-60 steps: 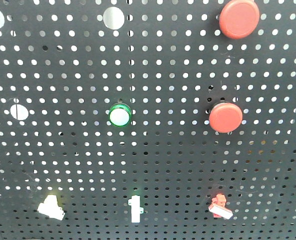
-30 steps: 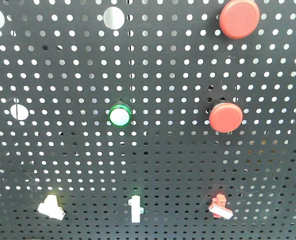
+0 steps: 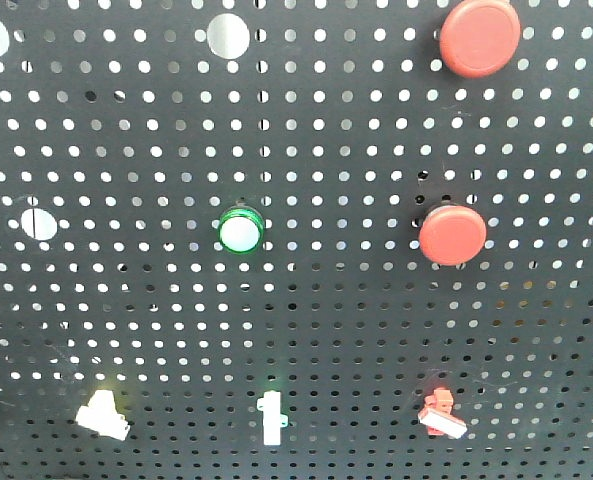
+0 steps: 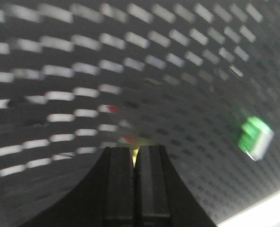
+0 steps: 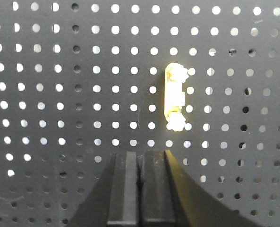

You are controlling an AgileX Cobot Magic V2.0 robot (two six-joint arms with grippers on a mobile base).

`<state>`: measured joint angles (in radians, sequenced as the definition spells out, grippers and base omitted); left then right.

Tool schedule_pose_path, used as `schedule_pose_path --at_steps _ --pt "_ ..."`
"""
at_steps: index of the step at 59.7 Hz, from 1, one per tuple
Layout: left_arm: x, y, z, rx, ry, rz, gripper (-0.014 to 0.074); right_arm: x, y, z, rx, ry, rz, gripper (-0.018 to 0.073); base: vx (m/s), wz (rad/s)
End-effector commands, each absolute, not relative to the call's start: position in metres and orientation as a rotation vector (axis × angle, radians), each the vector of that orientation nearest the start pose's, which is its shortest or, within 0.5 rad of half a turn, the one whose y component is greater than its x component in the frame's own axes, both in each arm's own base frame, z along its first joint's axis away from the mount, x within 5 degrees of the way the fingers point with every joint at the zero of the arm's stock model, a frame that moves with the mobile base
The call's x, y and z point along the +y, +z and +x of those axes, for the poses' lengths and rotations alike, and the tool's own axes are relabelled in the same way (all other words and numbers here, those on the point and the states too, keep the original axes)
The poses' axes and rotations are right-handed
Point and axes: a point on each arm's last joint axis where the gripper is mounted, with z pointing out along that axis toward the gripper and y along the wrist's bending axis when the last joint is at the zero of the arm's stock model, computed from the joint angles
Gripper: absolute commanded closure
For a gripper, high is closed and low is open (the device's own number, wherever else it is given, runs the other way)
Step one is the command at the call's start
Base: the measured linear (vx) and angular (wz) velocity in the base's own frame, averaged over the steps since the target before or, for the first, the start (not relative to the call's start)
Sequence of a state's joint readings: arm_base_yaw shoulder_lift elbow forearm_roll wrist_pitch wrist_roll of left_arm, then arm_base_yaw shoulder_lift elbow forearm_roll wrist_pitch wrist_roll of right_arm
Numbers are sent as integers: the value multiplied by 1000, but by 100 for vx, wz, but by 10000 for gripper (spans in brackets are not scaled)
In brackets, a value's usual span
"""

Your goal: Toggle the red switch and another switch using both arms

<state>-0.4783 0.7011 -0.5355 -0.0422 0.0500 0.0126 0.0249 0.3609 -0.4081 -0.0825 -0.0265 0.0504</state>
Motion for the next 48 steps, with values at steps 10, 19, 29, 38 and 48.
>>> schedule_pose_path --at_steps 10,19,29,38,48 --pt "-88 339 154 1497 -376 425 596 2 347 83 1300 -3 -40 566 0 0" --pt "-93 332 163 1530 -370 435 596 2 347 83 1300 -3 -40 566 0 0" --pt "-98 323 172 1564 -366 442 596 2 347 83 1300 -3 -40 566 0 0" --pt "-100 314 177 1638 -386 419 596 2 347 83 1300 -3 -40 566 0 0" --pt "-99 311 175 1697 -401 408 596 2 347 83 1300 -3 -40 566 0 1"
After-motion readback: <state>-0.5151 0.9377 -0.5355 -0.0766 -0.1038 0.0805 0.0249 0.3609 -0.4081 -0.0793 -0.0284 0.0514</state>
